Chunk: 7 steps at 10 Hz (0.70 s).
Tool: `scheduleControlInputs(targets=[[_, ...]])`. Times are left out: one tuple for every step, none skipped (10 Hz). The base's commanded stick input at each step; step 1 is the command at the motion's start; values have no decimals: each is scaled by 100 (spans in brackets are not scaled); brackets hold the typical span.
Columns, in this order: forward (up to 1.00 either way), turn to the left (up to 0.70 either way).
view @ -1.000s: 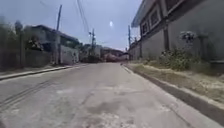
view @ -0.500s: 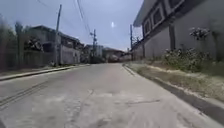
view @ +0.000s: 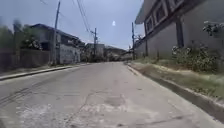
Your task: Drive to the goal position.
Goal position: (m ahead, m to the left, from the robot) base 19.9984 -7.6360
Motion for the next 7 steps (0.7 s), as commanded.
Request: scheduleControlInputs(targets=[[100, 1], [100, 1], [100, 1], [100, 1], [100, 1], [100, -11], [100, -35]])
